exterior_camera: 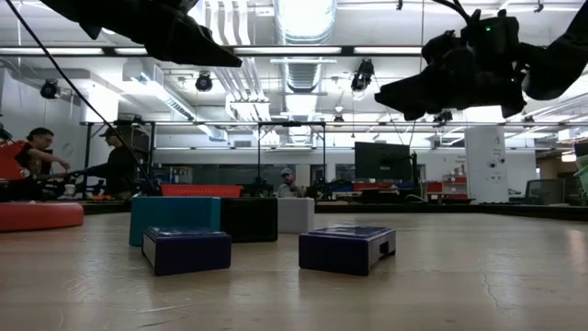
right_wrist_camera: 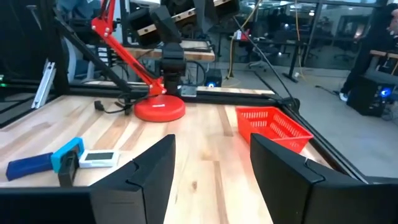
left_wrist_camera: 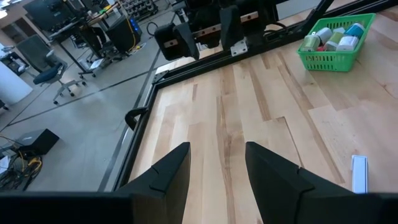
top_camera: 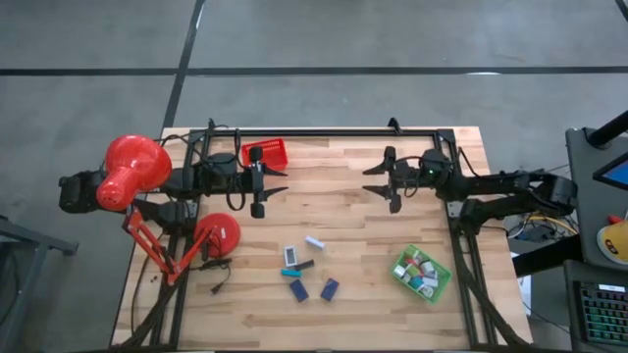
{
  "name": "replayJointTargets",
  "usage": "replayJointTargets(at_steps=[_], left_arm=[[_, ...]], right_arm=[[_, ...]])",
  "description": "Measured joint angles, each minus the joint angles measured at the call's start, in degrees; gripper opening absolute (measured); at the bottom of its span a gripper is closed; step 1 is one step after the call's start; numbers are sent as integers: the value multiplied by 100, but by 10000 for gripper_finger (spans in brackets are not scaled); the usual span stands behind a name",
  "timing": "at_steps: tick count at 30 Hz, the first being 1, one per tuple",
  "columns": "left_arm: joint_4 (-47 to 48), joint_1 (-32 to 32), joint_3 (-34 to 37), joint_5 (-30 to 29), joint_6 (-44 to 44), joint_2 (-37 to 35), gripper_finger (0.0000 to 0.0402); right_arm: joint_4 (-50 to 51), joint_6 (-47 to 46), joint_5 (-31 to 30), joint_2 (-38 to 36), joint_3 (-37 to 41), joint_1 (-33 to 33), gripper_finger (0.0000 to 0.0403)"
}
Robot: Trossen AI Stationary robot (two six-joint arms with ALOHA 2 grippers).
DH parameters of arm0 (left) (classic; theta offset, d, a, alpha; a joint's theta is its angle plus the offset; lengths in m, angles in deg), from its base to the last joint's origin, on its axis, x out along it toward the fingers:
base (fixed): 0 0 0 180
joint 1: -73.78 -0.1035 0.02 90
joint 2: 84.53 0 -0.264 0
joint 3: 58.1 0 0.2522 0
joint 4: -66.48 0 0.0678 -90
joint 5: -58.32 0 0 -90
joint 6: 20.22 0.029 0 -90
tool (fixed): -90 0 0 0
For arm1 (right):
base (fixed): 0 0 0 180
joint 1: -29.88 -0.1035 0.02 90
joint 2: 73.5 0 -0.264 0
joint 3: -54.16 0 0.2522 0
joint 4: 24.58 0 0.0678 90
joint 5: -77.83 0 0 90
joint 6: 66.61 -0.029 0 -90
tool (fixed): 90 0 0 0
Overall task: Pick & Place Office items
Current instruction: Put the right white digital clock into the red bin
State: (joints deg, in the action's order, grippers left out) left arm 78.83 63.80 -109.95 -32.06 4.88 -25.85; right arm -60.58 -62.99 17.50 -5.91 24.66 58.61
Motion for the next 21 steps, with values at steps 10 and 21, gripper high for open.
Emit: replayJointTargets(at_steps=[10,21], left_arm=[[-2,0,0,0,0,0,159],[-2,1,0,0,0,0,159]], right_arm=[[3,-26,-4,0,-200,4,203],[-4,-23,-7,0,-374,3,203]])
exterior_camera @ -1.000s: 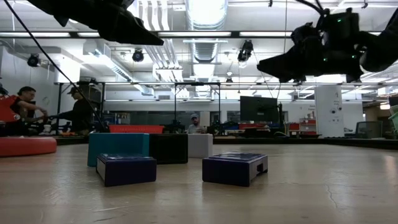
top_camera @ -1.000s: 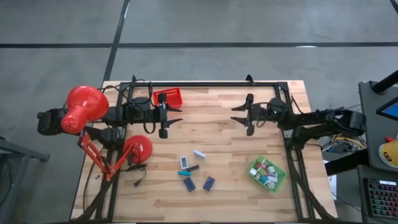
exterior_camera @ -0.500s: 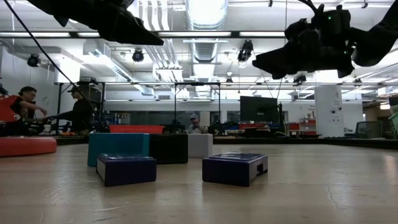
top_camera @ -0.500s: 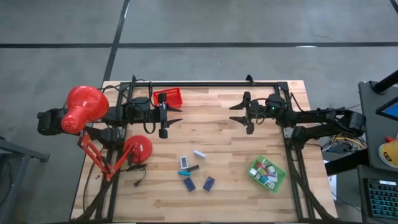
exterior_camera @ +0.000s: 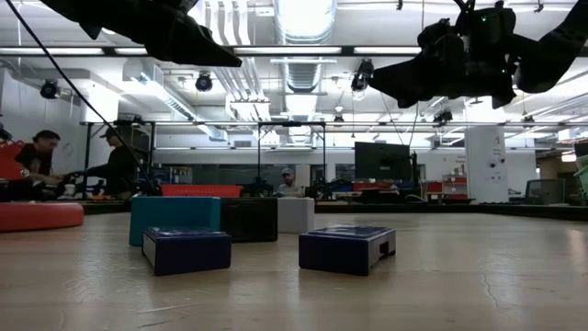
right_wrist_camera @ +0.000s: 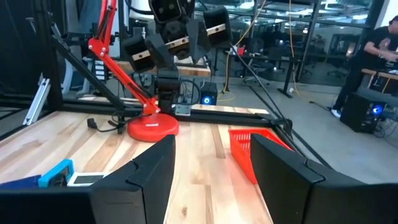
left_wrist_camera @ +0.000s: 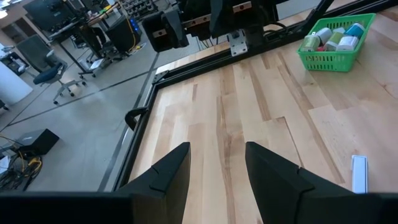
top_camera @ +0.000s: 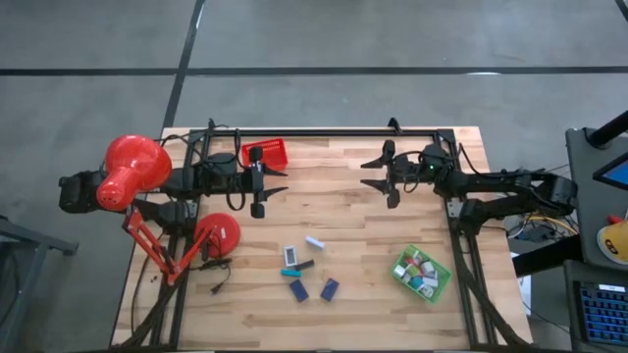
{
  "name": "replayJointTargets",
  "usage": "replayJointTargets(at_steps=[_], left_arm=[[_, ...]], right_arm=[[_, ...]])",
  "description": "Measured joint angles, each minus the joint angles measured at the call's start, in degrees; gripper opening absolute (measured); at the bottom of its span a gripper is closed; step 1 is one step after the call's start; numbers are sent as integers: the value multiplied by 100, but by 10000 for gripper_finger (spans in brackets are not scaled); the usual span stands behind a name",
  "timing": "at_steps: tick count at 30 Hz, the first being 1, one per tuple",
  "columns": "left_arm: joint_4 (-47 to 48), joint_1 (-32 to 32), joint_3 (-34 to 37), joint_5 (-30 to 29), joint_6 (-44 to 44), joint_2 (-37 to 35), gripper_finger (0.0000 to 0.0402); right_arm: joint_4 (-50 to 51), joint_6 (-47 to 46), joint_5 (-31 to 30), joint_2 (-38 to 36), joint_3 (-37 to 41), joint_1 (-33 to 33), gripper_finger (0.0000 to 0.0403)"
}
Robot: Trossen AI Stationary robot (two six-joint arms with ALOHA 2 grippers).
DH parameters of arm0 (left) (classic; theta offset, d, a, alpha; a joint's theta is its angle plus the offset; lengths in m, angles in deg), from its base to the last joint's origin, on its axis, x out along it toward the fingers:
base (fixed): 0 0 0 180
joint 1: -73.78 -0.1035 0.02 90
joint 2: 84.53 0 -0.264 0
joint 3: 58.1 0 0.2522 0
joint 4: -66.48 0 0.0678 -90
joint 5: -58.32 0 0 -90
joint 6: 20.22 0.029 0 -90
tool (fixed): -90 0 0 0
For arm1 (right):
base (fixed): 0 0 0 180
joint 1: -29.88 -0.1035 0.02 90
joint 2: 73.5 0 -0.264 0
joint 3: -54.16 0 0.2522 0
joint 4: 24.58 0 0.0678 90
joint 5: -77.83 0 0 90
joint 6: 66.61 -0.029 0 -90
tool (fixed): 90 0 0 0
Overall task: Pick & Place Office items
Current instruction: Put the right white digital clock into the red bin
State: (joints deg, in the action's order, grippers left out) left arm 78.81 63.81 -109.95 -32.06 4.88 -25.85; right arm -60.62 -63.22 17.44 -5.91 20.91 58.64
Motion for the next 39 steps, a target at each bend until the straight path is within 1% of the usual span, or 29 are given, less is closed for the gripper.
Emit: replayJointTargets(at_steps=[3,6,9,13,16,17,21,23,26,30,34,36,39], left_arm=[[-8,-1,0,-2,-32,0,159],[20,0,0,0,-276,0,159],[11,-9,0,-4,-89,-1,159],[178,6,19,75,-478,54,159],[176,9,91,166,-576,184,158],[174,7,98,166,-701,253,158],[206,-15,98,175,-1747,534,158],[334,-15,98,376,-1858,693,158],[386,-13,98,965,-1890,963,158],[353,-4,94,1158,-2202,1348,159],[269,4,94,1587,-2199,1761,159],[147,4,94,1438,-2262,1906,159],[-353,-9,94,860,-2457,2051,159]], right_arm=[[8,0,0,0,0,-1,203],[9,1,-2,0,0,0,203],[5,1,-2,0,0,1,203],[7,1,-4,0,2,1,203],[8,1,-4,0,4,0,203],[7,1,-4,0,4,-1,203],[9,1,-7,0,4,0,203],[9,3,-7,0,7,-1,203],[10,1,-9,0,9,-1,203],[9,3,-11,0,9,-1,203],[9,4,-11,0,9,-1,203],[9,4,-12,0,9,-1,203],[9,4,-12,0,9,-1,203]])
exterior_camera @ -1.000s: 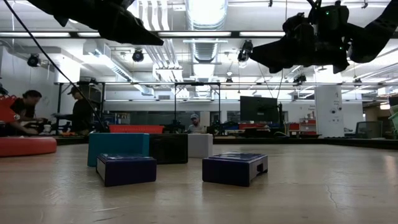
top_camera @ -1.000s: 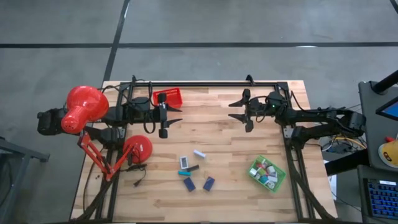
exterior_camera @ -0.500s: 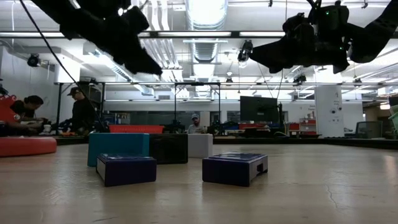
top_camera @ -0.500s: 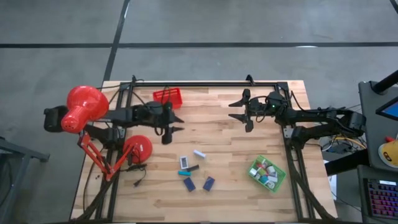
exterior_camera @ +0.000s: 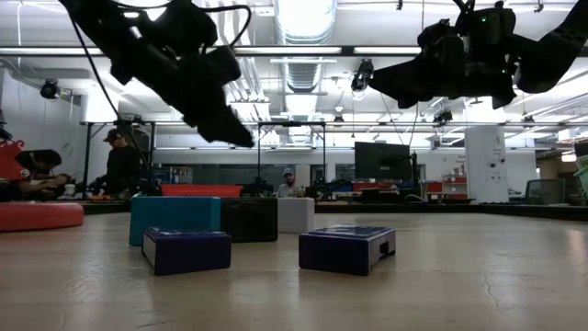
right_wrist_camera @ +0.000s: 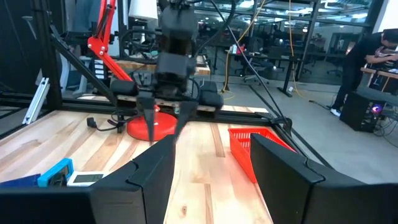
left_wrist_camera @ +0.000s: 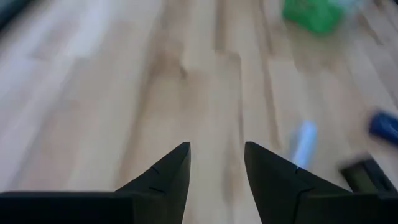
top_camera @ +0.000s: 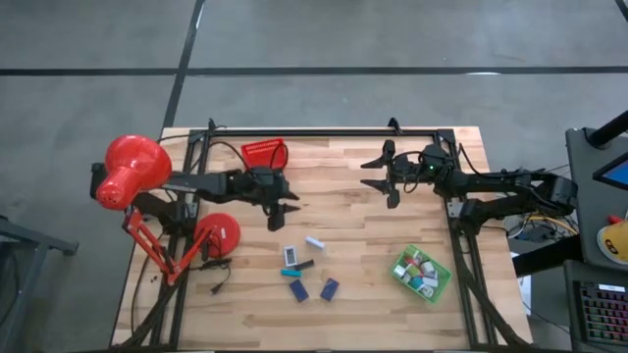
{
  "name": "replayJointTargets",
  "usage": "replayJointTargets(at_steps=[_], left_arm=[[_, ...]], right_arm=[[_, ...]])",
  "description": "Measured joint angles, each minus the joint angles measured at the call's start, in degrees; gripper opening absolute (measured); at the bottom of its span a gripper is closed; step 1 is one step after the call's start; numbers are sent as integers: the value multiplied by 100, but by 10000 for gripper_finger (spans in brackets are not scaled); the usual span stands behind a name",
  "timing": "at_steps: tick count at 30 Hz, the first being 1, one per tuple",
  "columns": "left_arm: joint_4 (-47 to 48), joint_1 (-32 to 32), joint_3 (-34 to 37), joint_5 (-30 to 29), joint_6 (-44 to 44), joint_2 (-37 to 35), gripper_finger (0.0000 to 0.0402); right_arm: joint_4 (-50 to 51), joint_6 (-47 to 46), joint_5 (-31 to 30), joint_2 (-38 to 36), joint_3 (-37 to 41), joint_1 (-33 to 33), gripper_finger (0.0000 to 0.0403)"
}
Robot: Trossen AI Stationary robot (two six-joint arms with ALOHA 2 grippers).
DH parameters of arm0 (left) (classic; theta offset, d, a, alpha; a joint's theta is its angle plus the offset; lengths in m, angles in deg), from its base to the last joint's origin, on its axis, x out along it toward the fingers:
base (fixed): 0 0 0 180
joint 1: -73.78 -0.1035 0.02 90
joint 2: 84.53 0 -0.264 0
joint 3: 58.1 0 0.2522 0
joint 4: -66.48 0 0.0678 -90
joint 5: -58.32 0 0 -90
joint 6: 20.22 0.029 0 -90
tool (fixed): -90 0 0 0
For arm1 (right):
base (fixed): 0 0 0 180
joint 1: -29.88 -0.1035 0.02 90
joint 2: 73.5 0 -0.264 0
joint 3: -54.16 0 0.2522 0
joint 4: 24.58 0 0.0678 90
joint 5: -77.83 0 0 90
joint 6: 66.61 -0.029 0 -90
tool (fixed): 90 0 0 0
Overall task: Pick & Place Office items
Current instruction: Put the right white digital clock into the red bin
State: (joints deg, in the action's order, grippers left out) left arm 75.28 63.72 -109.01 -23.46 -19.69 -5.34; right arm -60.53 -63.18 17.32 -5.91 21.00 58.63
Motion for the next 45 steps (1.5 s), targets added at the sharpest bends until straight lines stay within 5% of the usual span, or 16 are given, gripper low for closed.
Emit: replayJointTargets(at_steps=[5,15,22,45], left_arm=[[-1179,14,0,-26,156,215,167],[-1355,397,-2,-5,-26,841,212],[-1501,614,0,1381,846,1459,221],[-2148,782,-184,1128,478,2576,220]], right_arm=[[0,0,1,0,0,0,203],[0,0,1,0,0,0,203],[1,0,1,0,0,0,203],[28,0,3,0,2,0,203]])
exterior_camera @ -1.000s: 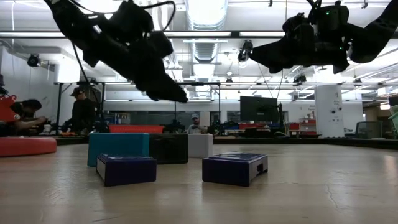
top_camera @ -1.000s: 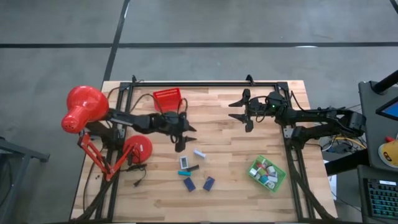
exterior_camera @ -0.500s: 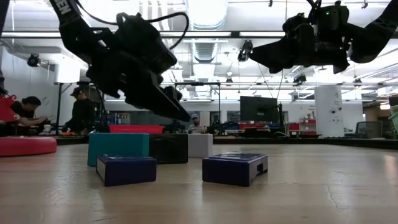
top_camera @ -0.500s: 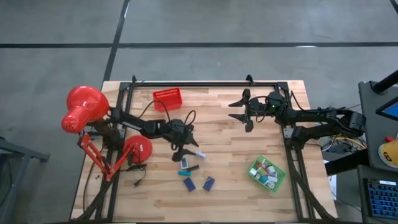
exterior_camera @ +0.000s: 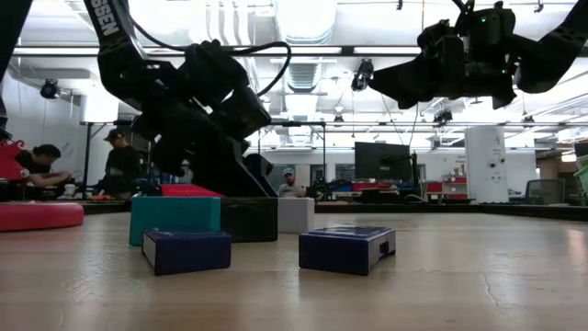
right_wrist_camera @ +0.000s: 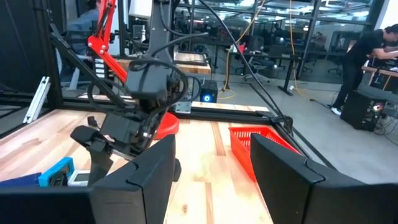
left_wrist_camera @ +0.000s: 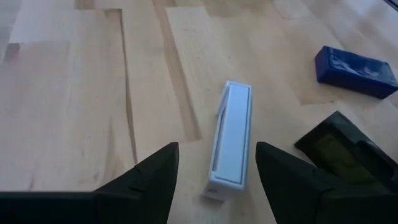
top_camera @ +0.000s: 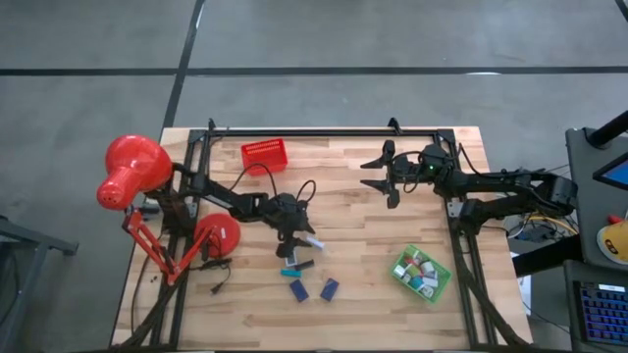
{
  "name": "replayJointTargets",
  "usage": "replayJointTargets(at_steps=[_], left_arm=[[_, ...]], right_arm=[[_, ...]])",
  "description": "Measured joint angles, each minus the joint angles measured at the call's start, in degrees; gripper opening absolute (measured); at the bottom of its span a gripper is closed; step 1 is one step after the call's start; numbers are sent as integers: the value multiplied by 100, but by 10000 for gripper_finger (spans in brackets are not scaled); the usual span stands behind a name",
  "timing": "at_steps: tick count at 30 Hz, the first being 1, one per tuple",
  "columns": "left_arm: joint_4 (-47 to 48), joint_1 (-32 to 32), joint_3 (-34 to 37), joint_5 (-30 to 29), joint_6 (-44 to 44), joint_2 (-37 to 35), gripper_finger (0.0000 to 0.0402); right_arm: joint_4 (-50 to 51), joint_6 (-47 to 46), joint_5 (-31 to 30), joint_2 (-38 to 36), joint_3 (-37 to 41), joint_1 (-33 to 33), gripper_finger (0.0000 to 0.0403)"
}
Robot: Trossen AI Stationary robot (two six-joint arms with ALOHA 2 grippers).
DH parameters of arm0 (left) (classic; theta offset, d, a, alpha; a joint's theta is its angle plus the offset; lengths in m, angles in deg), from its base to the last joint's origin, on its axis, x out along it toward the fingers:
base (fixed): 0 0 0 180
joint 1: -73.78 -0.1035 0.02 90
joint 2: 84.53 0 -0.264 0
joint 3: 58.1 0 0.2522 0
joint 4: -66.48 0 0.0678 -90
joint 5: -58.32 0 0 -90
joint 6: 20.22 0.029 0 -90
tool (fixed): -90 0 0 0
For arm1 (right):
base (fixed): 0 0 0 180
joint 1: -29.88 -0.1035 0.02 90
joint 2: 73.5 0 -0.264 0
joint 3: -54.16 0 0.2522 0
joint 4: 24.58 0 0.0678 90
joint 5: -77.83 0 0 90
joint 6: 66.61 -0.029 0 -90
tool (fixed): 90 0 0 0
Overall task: Pick & Place Office items
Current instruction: Put the right white digital clock into the red bin
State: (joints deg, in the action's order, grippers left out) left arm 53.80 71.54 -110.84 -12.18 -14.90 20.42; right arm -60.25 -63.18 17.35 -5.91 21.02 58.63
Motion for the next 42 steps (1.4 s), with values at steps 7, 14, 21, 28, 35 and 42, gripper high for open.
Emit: replayJointTargets(at_steps=[7,14,21,28,35,42], left_arm=[[11,0,-11,-67,2,2,202],[4,-4,-11,-164,85,2,120],[-18,-4,-11,-429,31,2,61],[-20,-2,-11,-448,26,2,61],[-474,-75,-11,-839,-404,-114,63],[-253,-303,-11,-2058,-1062,-730,62]], right_arm=[[0,0,-1,2,0,1,203],[-2,0,-1,1,0,0,203],[-3,0,0,1,0,0,203],[-3,0,0,2,0,1,203],[-4,0,0,2,0,0,203],[-4,0,0,2,0,0,203]])
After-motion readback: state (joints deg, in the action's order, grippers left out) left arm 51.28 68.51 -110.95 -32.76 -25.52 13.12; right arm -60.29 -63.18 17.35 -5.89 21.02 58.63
